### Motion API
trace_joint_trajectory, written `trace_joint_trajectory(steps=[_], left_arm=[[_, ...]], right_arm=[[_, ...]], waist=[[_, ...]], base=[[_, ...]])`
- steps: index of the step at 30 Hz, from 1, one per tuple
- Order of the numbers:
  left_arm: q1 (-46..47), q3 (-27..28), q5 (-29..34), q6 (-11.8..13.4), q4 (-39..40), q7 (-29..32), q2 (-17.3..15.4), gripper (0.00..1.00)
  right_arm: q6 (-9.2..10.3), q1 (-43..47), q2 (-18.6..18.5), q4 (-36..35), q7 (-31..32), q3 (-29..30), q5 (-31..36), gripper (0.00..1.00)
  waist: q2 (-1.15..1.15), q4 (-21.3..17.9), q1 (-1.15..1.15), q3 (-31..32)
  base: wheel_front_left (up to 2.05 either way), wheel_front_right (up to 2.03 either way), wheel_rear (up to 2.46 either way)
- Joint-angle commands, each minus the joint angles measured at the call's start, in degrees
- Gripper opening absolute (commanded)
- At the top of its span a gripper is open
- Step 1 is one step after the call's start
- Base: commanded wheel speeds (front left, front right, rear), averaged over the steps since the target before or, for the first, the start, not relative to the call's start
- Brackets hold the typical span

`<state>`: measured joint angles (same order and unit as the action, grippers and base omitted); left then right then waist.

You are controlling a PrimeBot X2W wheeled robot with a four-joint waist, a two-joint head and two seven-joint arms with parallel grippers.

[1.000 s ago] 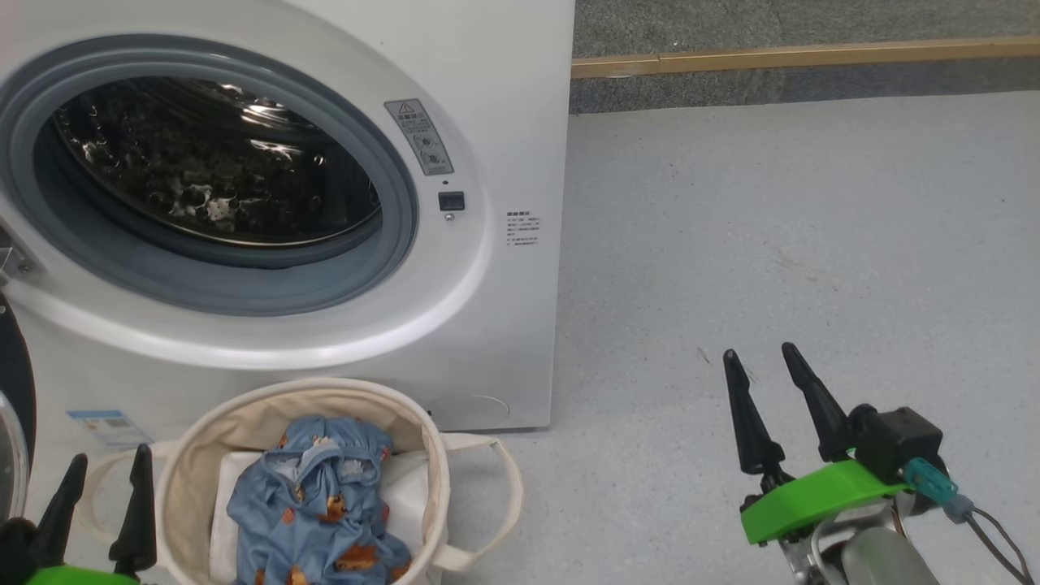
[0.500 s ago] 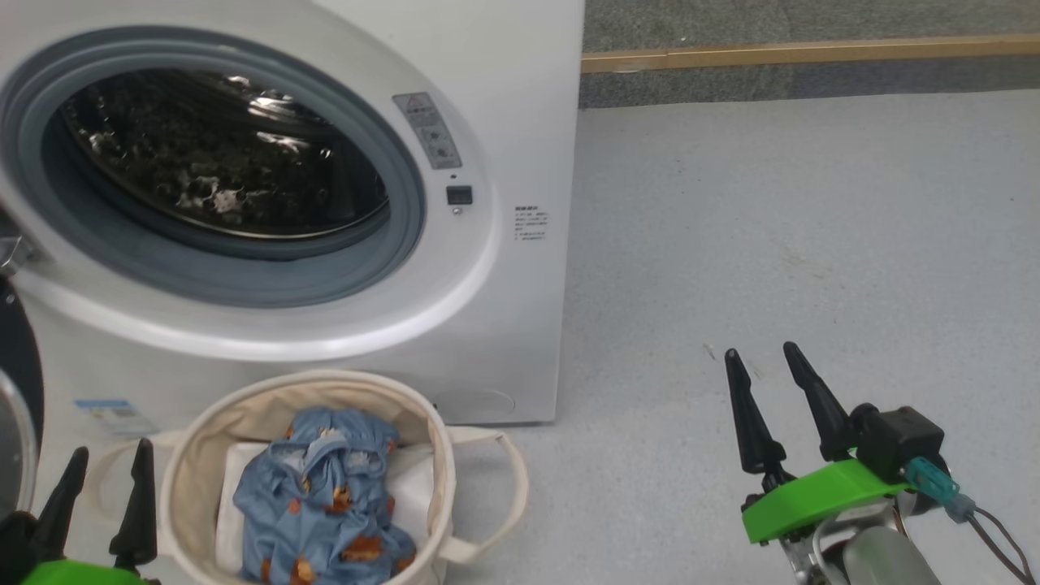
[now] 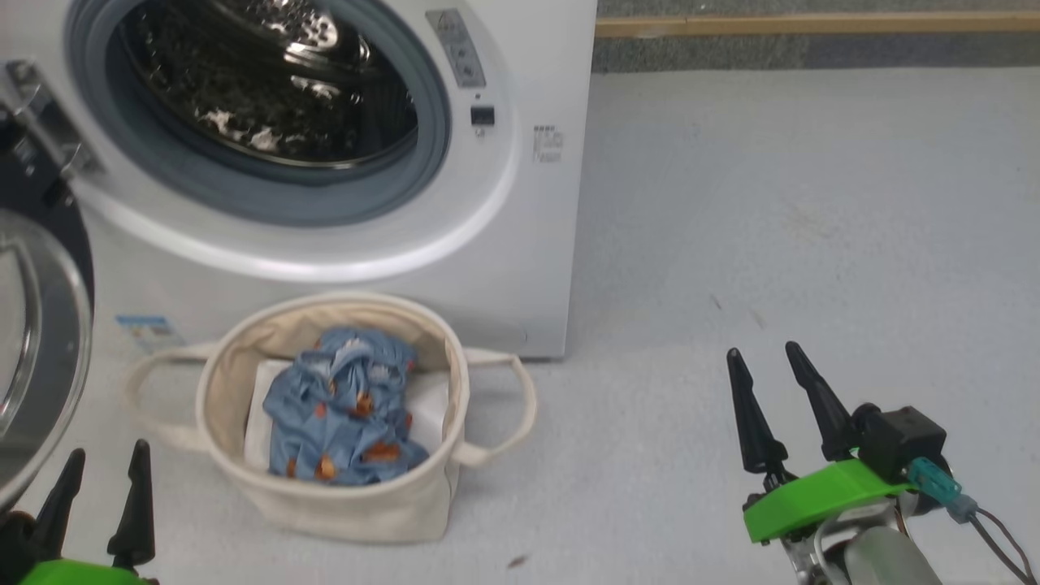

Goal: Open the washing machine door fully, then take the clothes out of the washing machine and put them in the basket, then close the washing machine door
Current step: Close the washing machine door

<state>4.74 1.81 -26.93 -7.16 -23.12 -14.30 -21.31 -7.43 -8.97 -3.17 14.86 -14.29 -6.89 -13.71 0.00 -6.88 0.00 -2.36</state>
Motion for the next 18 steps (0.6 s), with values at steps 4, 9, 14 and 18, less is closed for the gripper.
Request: trace_joint_trajectory(steps=[4,9,14,18], left_arm=[[2.58,2.51,-0.94,-0.24,1.85,-0.64,-1.63,1.00],[2.28,2.42,-1.06,-0.25,1.95,-0.66,-1.73,1.00],[2.46,3.94,-1.87,0.38,2.13,-0.68,-0.96,1.00],[2.22,5.16,-2.77,0.47,2.54,-0.69,-0.61,1.00]], right_arm=[[-0.06,-1.28,-0.02,-2.07,-0.71,-1.10,0.31,1.00],[-0.06,-1.37,0.03,-2.09,-0.71,-1.00,0.22,1.00],[-0.06,-1.40,0.08,-2.22,-0.71,-0.76,0.29,1.00],[-0.06,-1.47,0.12,-2.30,-0.71,-0.86,0.29,1.00]], waist=[[0.00,0.03,0.00,-0.29],[0.00,0.02,0.00,-0.58],[0.00,0.27,0.00,-0.78],[0.00,0.34,0.00,-0.83]], base=[[-1.35,1.32,0.04],[-0.79,0.79,0.00],[-0.15,0.15,0.00],[0.00,0.00,0.00]])
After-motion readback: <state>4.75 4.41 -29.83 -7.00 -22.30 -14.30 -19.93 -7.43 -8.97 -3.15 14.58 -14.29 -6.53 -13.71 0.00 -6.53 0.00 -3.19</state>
